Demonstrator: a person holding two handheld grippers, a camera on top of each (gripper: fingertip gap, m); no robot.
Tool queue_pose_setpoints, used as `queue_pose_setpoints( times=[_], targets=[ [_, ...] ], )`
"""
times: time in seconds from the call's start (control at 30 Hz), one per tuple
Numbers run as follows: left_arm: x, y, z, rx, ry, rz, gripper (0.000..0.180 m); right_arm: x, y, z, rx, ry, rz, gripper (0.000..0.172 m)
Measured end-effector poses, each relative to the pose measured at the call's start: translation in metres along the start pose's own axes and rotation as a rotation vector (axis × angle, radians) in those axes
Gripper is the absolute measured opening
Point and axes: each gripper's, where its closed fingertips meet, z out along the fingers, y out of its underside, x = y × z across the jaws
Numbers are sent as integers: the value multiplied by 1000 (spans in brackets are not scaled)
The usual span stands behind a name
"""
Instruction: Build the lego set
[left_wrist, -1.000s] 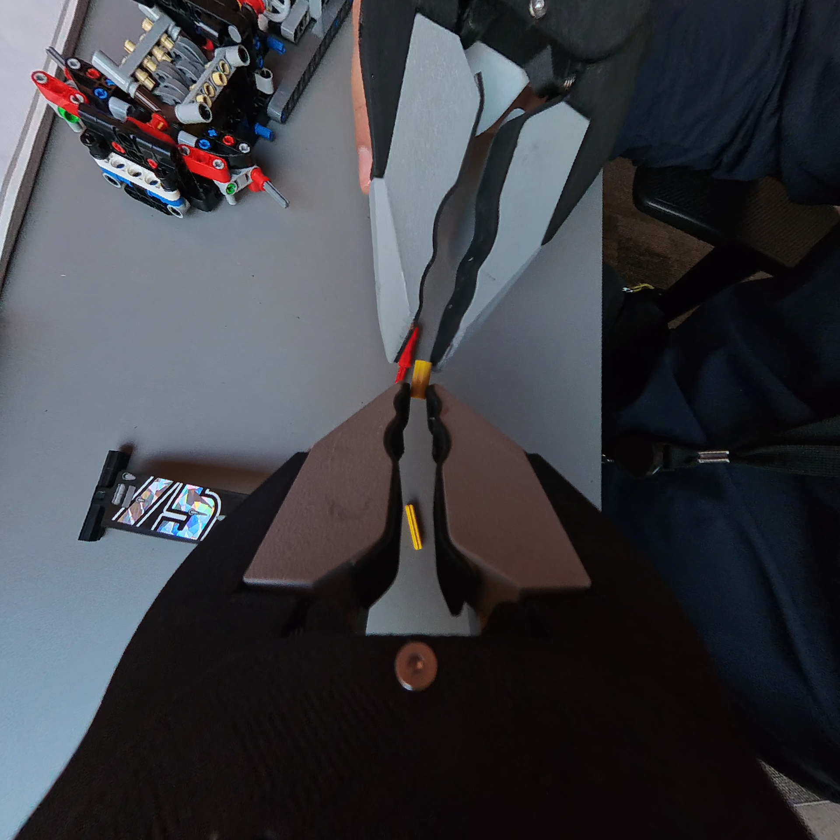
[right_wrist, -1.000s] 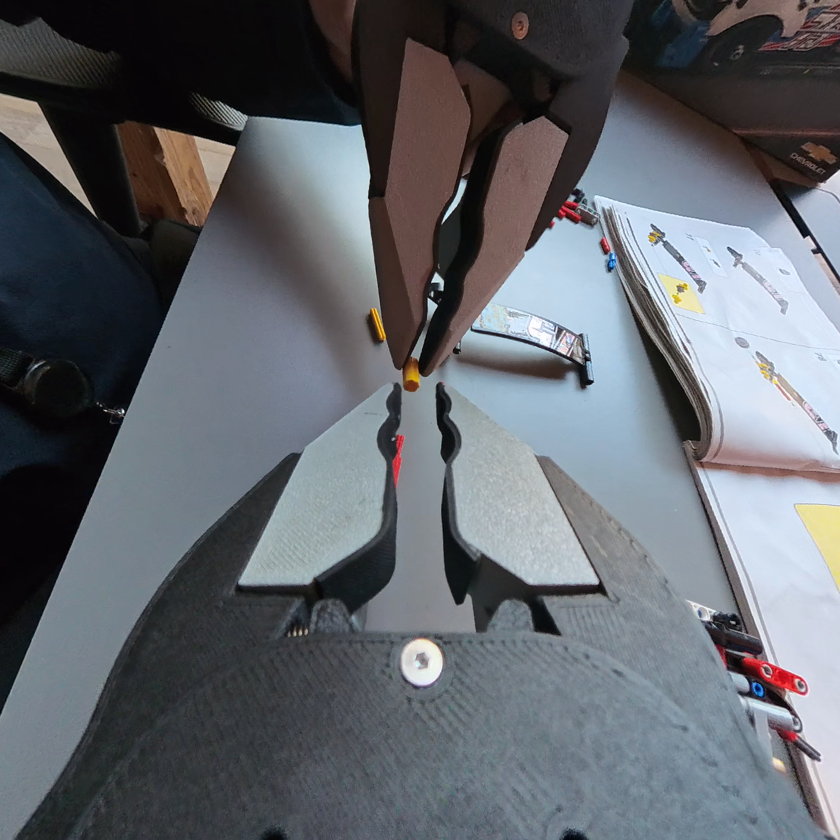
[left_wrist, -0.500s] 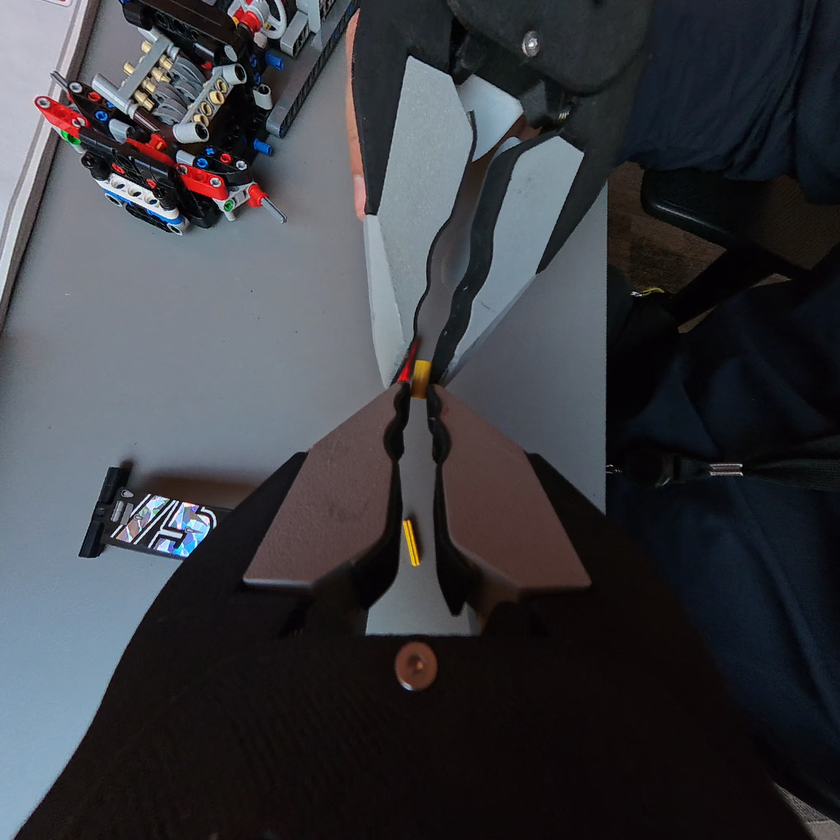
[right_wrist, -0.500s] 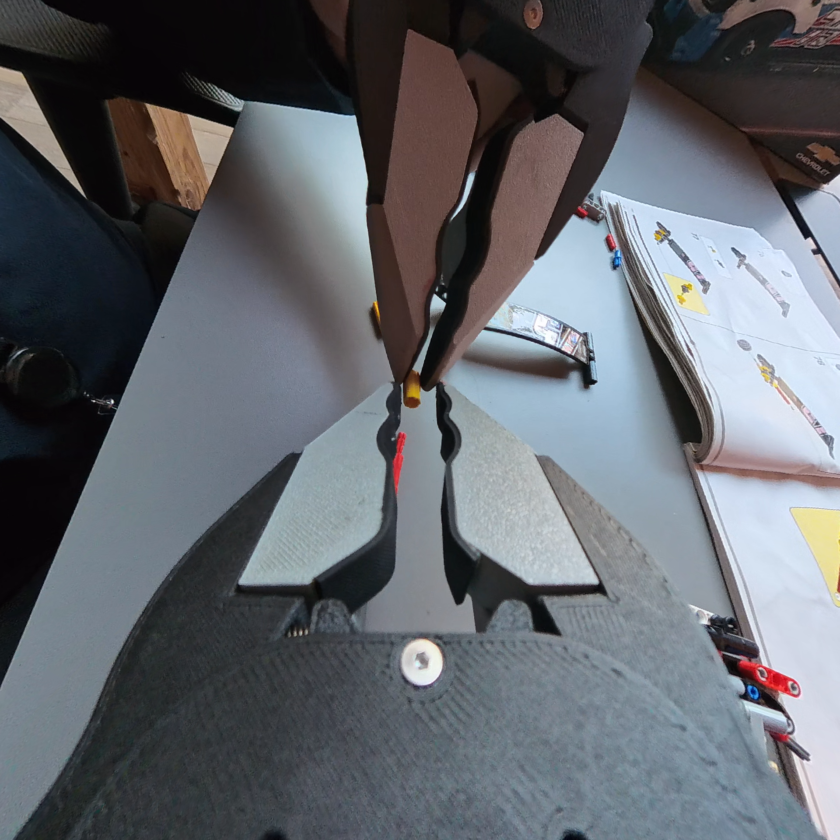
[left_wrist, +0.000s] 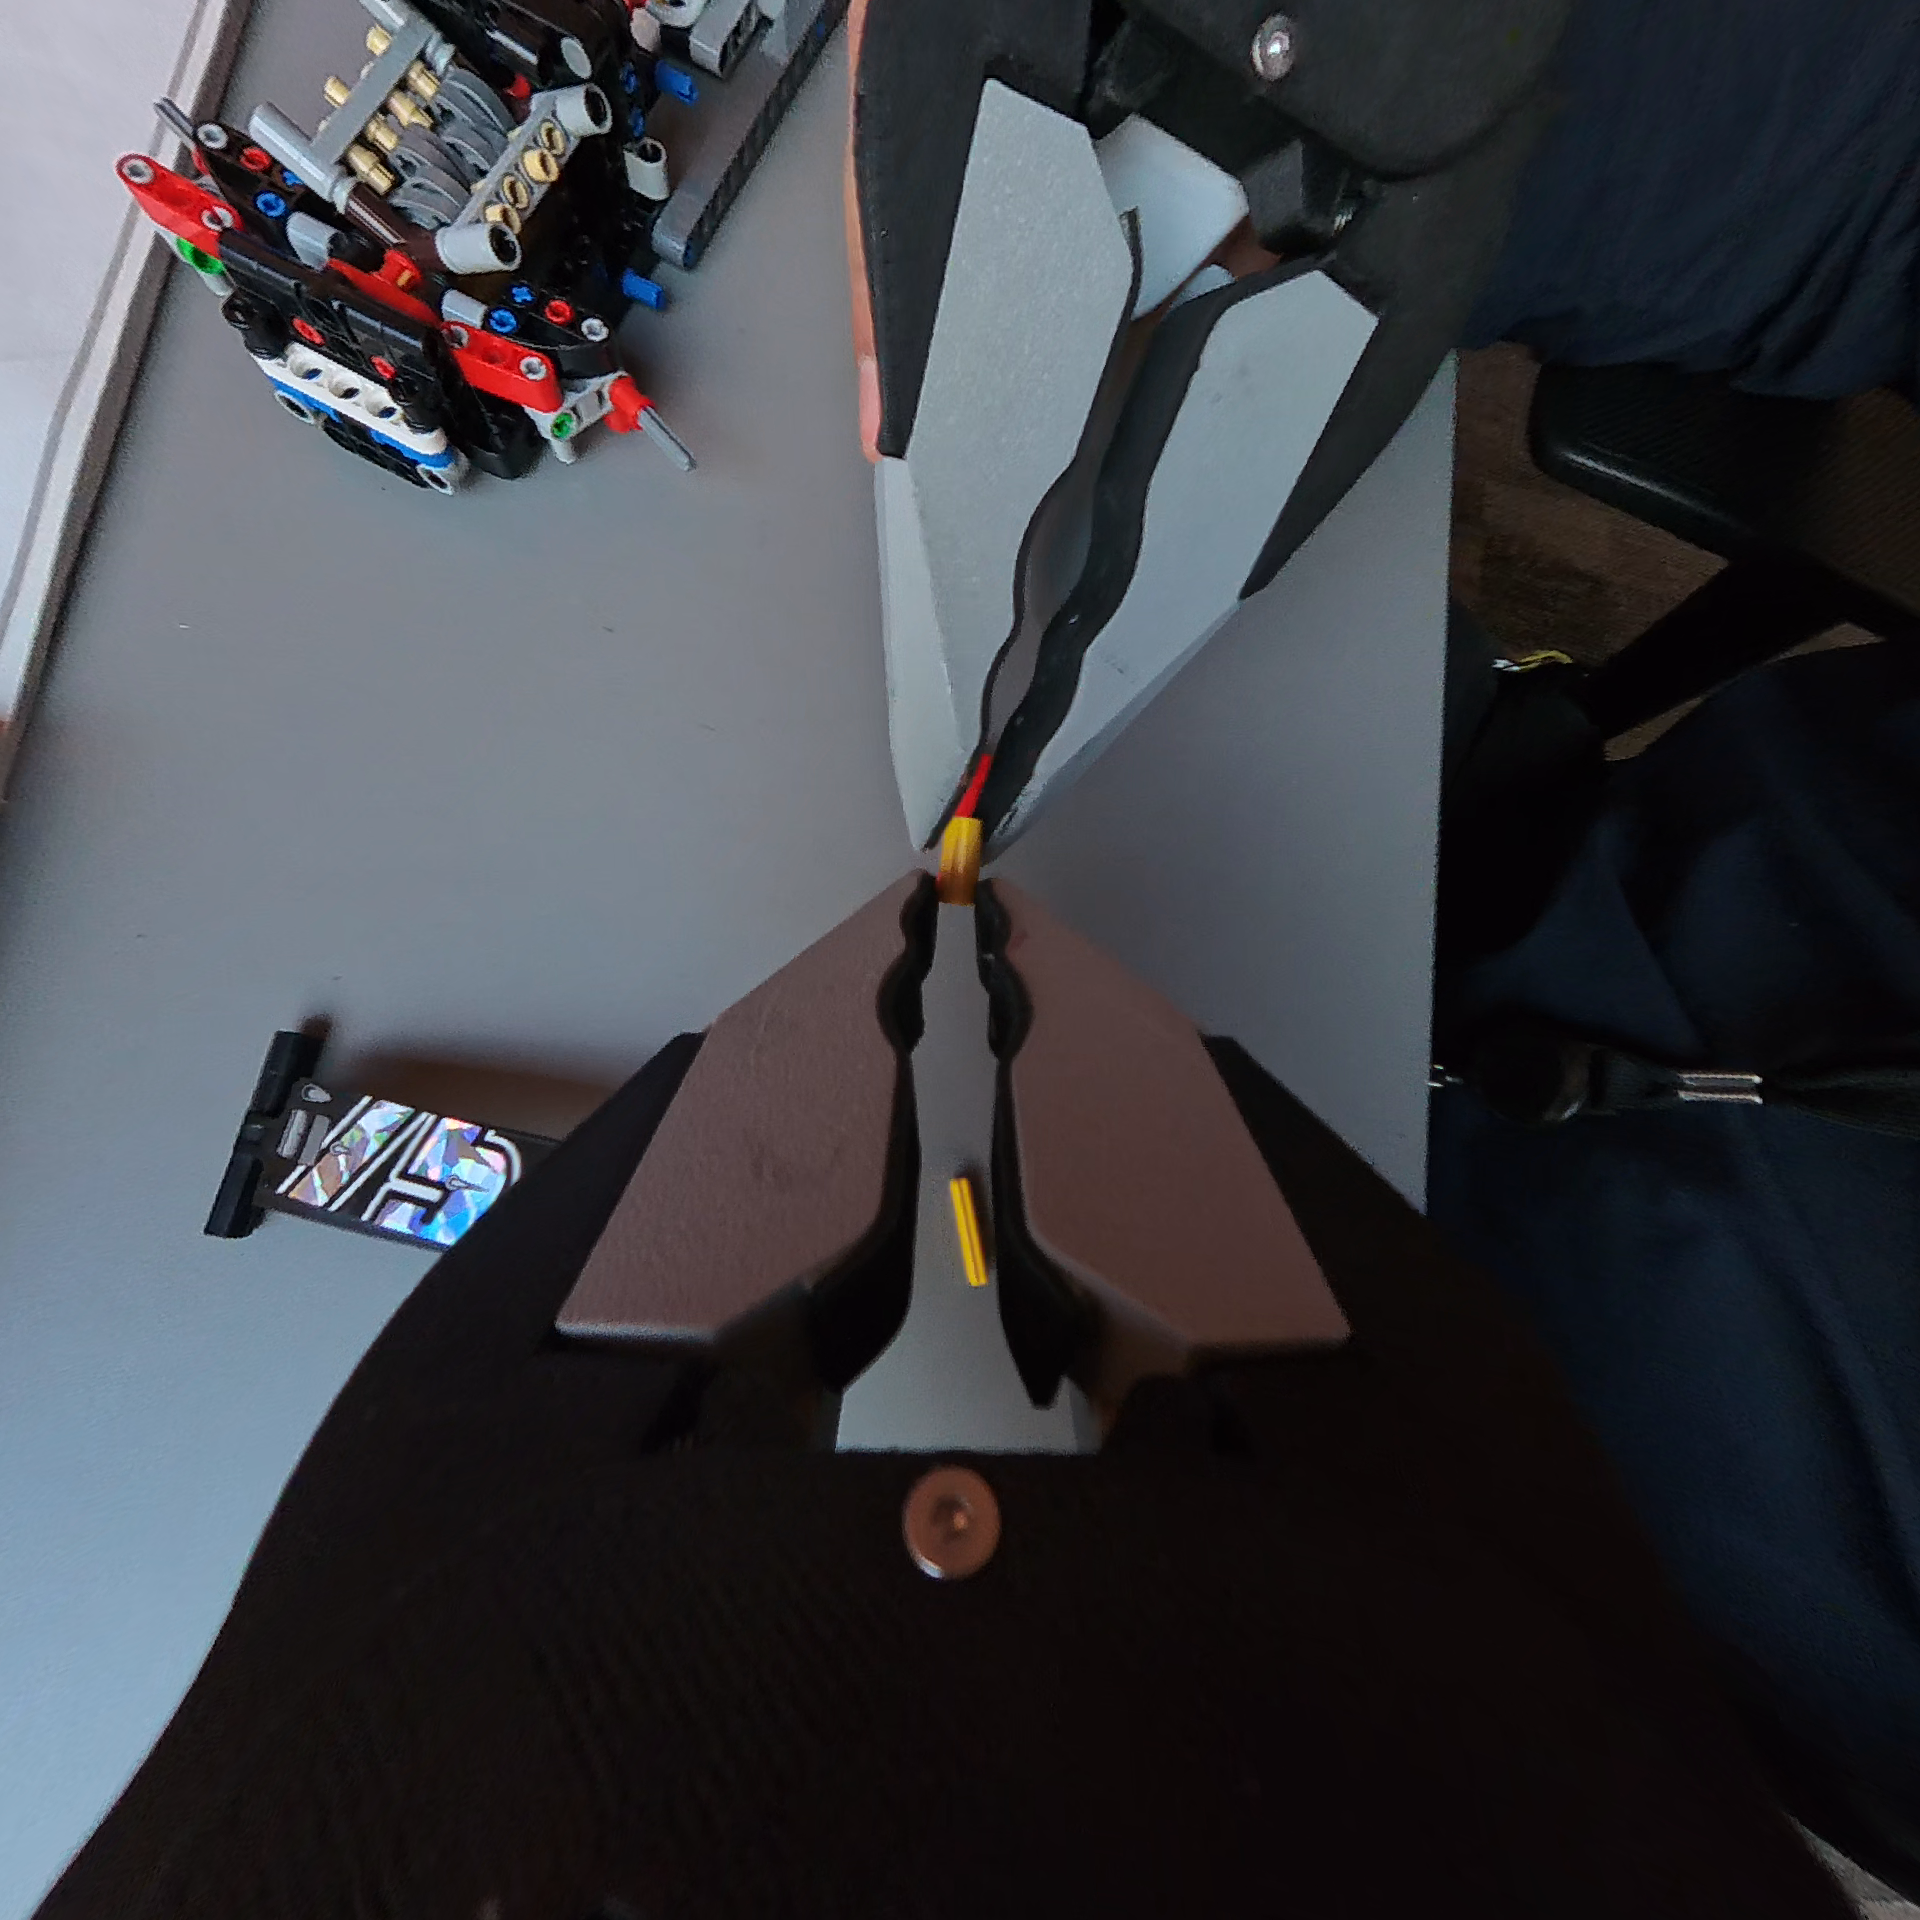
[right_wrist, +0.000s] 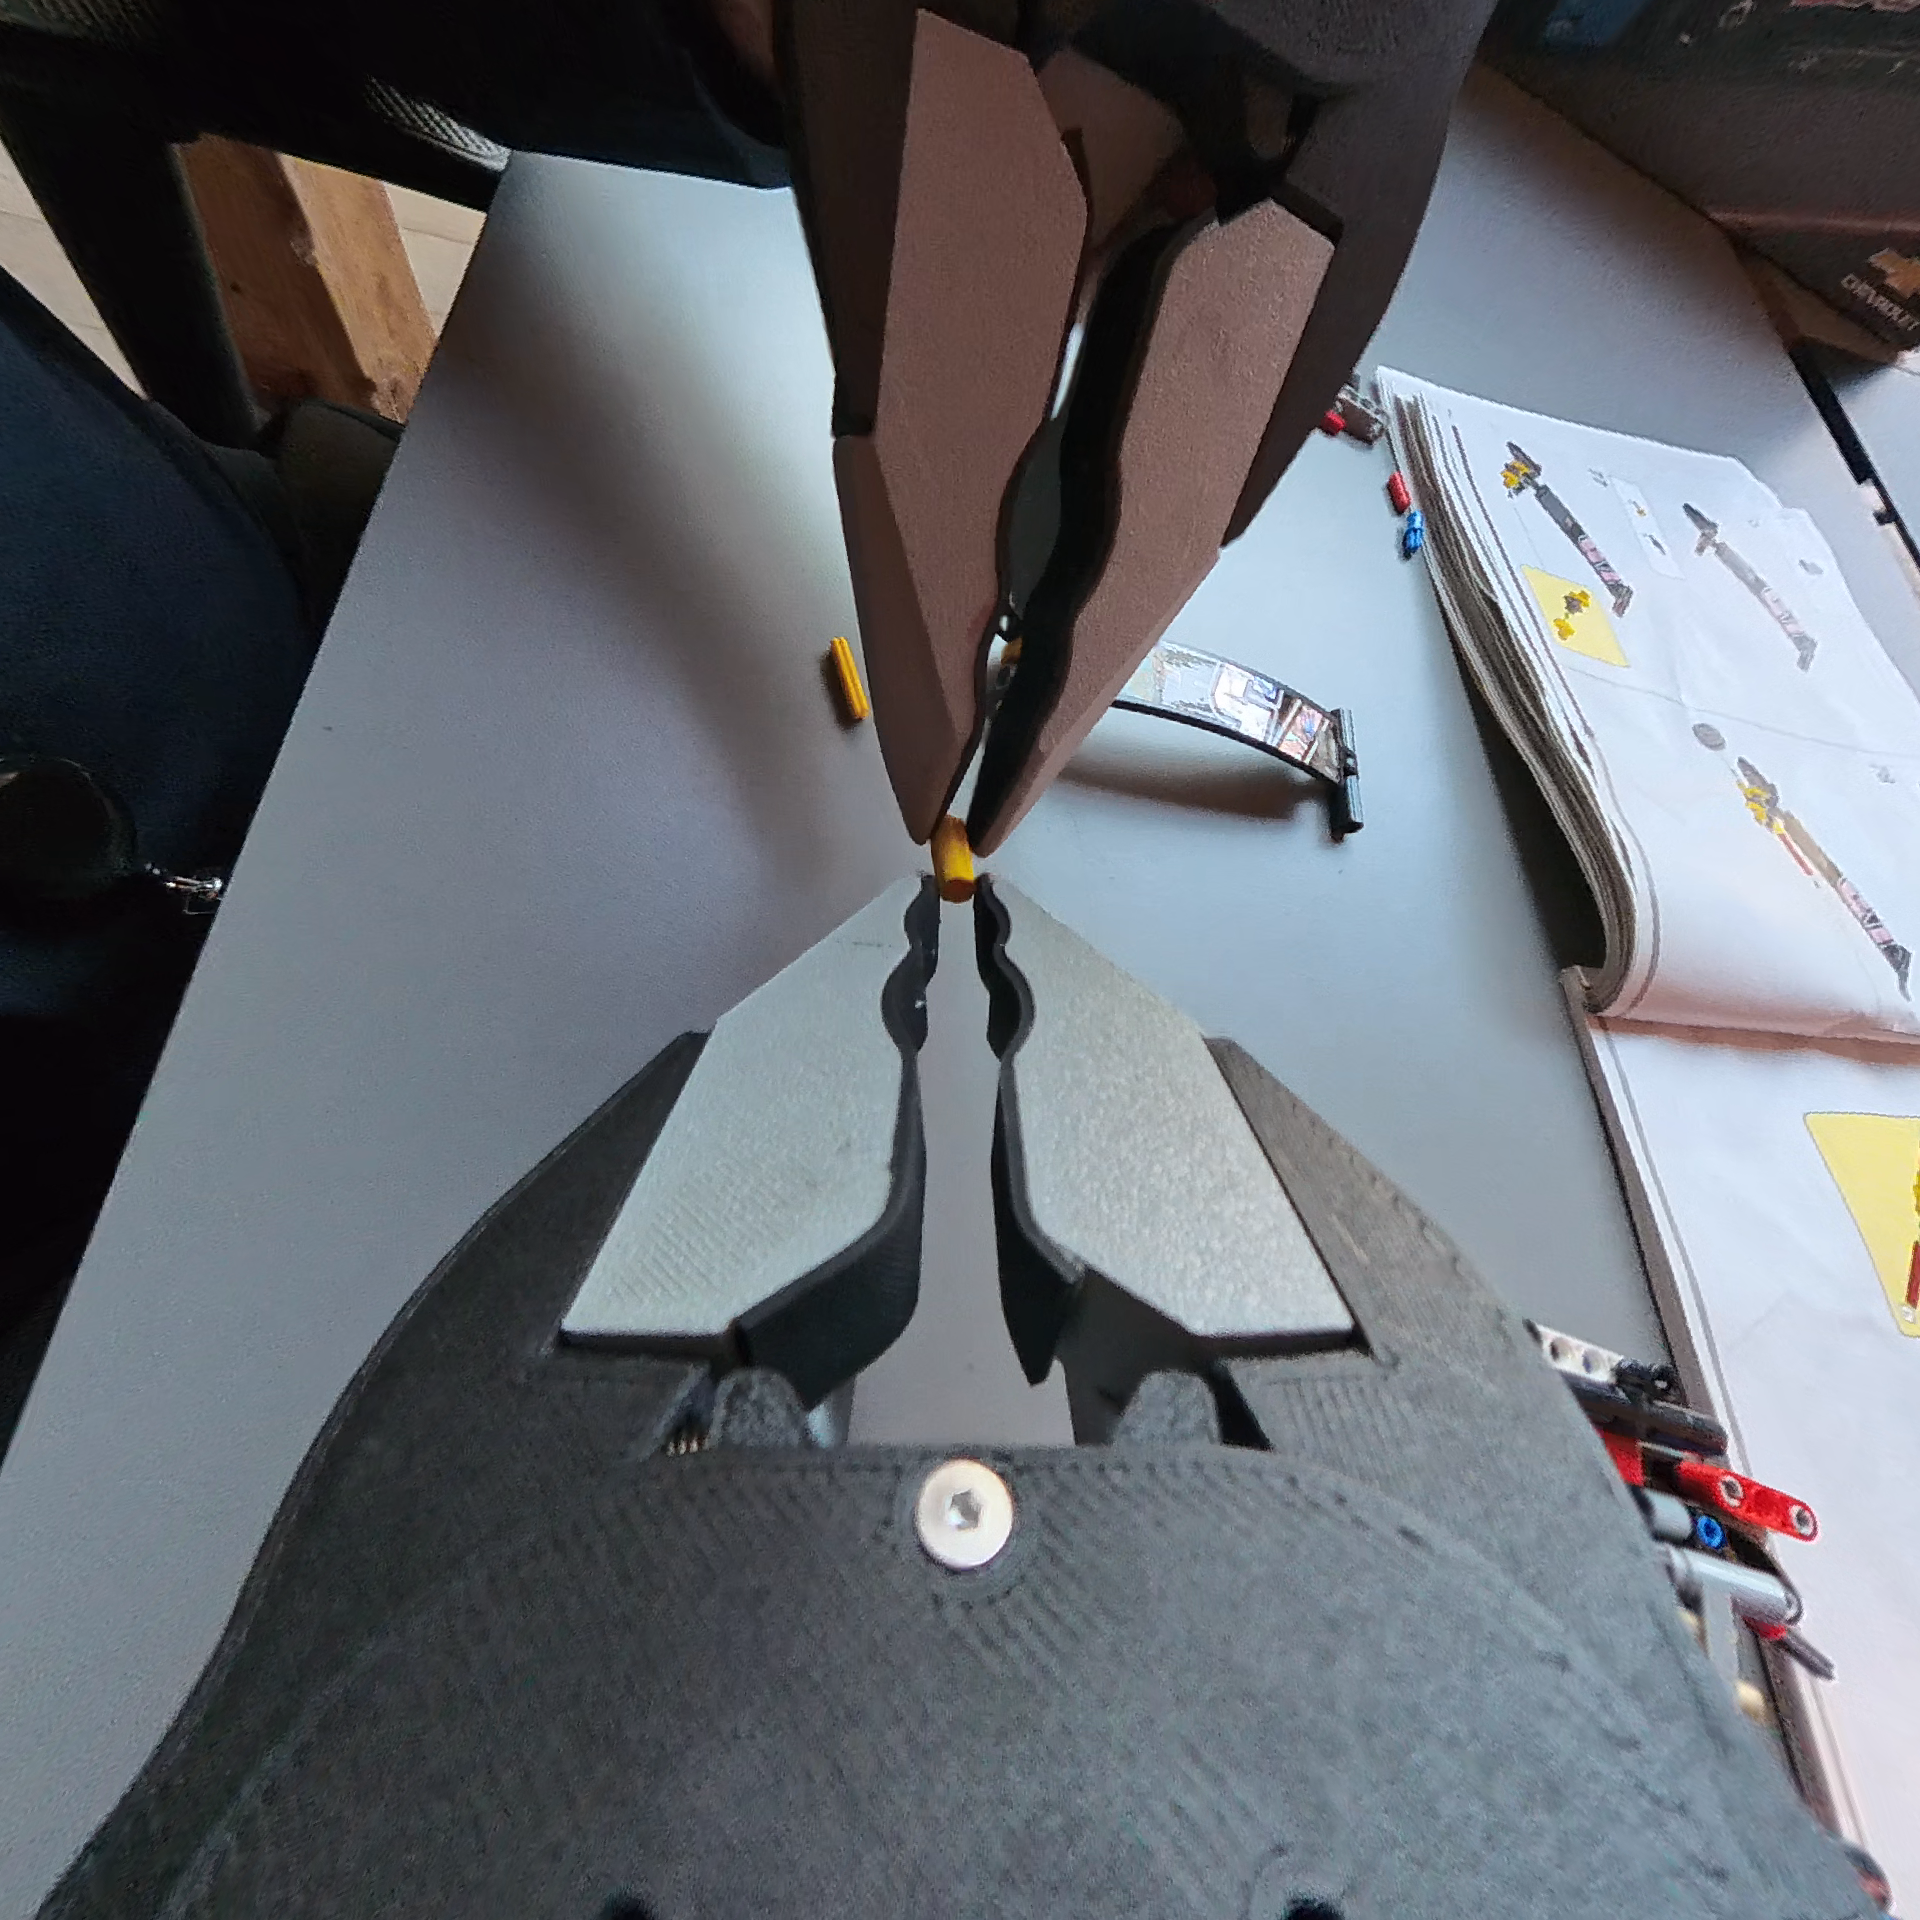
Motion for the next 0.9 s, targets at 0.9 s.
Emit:
queue_pose_setpoints(
  times=[0.9],
  targets=[
    [-14,-20,-3,84,-327,373,6,15,-7,-13,132,-110,316,4]
  ],
)
